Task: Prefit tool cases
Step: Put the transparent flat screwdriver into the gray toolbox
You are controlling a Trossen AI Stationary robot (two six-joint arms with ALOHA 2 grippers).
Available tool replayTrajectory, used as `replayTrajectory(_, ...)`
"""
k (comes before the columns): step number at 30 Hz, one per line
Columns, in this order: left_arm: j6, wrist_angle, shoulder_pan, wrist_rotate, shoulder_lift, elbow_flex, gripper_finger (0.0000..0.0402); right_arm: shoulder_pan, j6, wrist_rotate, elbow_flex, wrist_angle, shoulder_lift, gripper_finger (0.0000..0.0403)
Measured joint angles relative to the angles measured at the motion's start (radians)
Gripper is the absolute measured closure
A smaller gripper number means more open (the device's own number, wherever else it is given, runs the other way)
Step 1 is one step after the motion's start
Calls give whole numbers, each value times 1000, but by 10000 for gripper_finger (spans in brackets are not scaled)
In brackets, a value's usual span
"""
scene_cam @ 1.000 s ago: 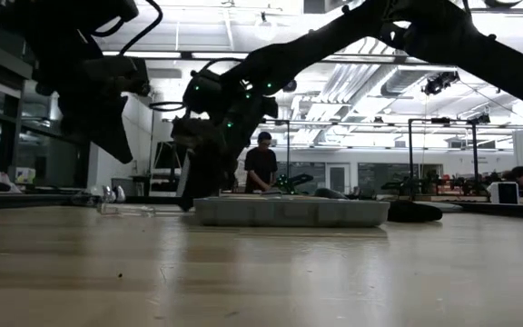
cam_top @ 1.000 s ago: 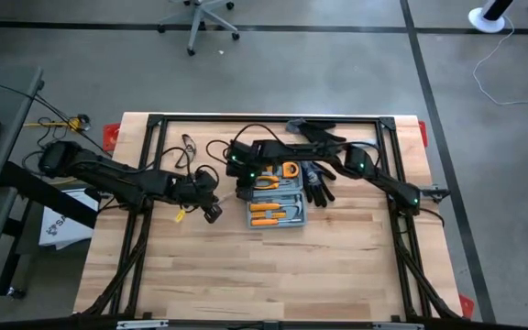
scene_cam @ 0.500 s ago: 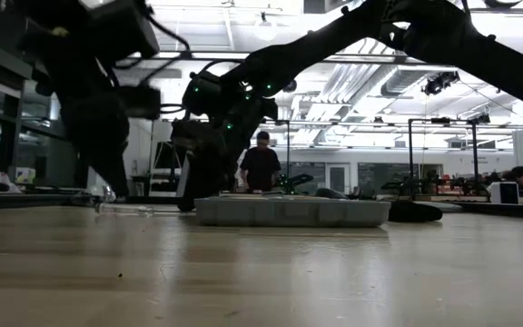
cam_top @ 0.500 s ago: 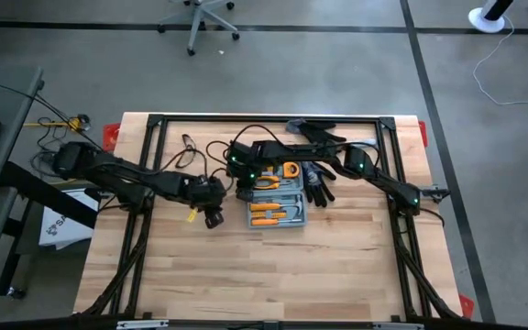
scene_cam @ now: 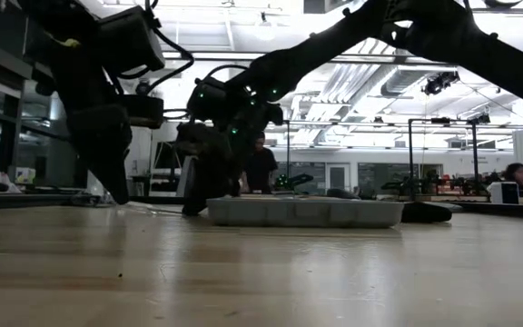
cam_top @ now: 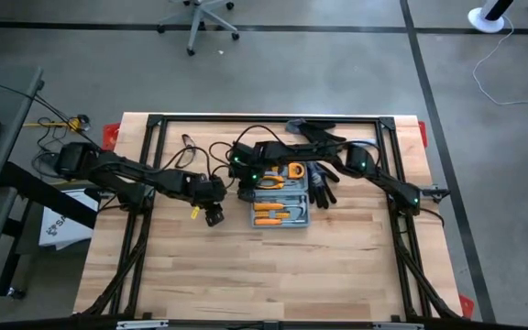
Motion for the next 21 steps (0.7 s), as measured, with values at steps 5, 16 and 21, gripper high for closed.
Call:
replayTrajectory(5,39,-26,0,17,-29,37,197,0,31,-7,-20,15,0,403)
replayTrajectory(16,447,-61,72,-106,-15,47,202,-2,51,-10,-23,30,2,403)
replayTrajectory(21,609,-46,178,-55,51,31,202,-2,68,-10,-24,38,2,403)
